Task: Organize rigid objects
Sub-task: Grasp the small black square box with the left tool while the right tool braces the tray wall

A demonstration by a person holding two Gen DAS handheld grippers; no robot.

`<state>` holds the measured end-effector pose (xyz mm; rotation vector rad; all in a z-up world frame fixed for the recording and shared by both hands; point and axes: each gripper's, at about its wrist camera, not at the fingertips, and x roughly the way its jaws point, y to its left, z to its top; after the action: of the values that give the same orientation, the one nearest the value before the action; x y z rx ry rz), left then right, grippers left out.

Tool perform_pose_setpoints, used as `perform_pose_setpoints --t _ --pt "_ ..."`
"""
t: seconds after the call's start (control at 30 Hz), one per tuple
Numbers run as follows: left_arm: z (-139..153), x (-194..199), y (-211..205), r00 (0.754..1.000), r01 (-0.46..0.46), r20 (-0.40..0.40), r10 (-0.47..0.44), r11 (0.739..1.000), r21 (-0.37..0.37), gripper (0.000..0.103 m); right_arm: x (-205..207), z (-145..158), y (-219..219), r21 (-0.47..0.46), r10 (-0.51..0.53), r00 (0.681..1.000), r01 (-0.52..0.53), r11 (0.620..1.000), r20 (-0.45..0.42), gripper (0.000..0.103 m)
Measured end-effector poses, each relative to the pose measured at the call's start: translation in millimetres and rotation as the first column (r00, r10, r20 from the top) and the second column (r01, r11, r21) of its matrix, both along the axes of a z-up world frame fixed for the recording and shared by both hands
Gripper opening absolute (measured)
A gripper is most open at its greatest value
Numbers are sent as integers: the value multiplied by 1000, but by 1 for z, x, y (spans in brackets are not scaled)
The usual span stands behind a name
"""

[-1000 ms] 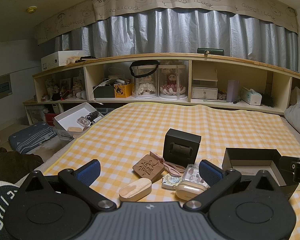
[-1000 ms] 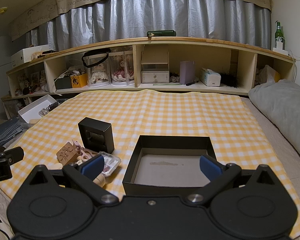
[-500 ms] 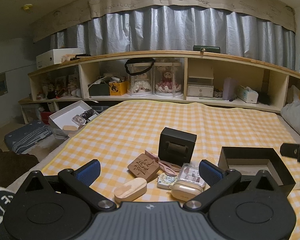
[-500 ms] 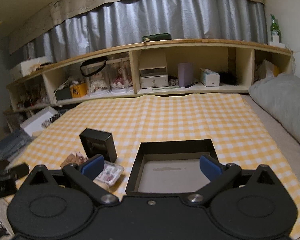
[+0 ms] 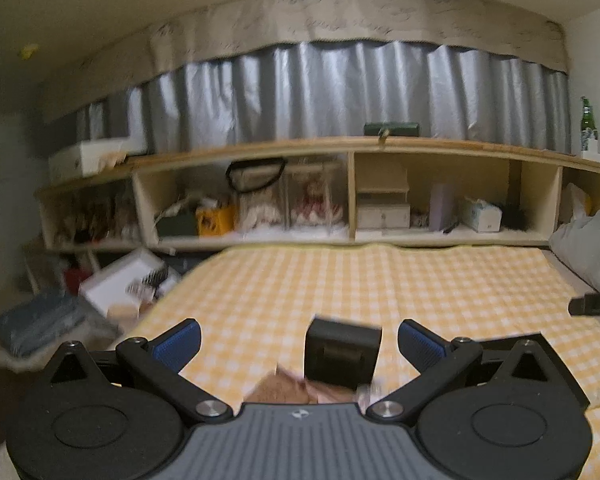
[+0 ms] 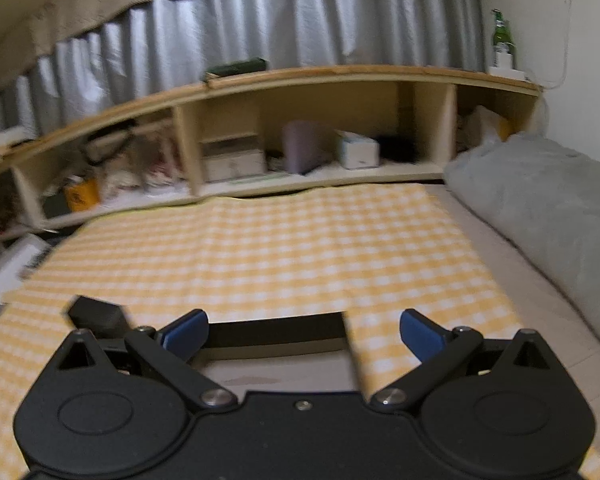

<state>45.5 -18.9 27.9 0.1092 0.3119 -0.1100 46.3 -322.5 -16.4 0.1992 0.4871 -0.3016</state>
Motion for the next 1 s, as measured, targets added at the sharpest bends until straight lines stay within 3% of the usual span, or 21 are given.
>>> perform_pose_setpoints --t 0.2,0.37,0.43,0.57,0.7,0.8,0.83,1.0 --pt "16 35 -15 996 88 30 -90 994 60 103 35 -21 -41 -3 -65 990 65 998 -124 103" --pt "13 76 -31 984 175 -41 -173 982 65 103 56 -54 -60 51 -44 961 60 997 -274 101" --pt "6 95 -35 973 212 -106 -206 976 48 103 59 -66 -64 79 -32 945 61 995 -326 87" --pt "-13 124 -41 953 229 -207 -220 973 18 103 60 -84 -66 186 49 919 27 982 -390 70" --pt "-34 147 -44 936 247 -264 -231 969 28 103 61 -92 -54 178 92 895 -14 984 -437 50" --pt "-45 162 -45 931 247 -283 -229 969 27 103 61 -97 -47 170 109 878 -33 985 -467 16" --pt "-48 166 -44 929 251 -289 -233 968 26 103 62 -99 -47 167 104 874 -27 986 -474 11" --pt "-62 189 -46 912 279 -319 -260 960 16 103 58 -99 -44 187 92 888 -6 982 -451 5"
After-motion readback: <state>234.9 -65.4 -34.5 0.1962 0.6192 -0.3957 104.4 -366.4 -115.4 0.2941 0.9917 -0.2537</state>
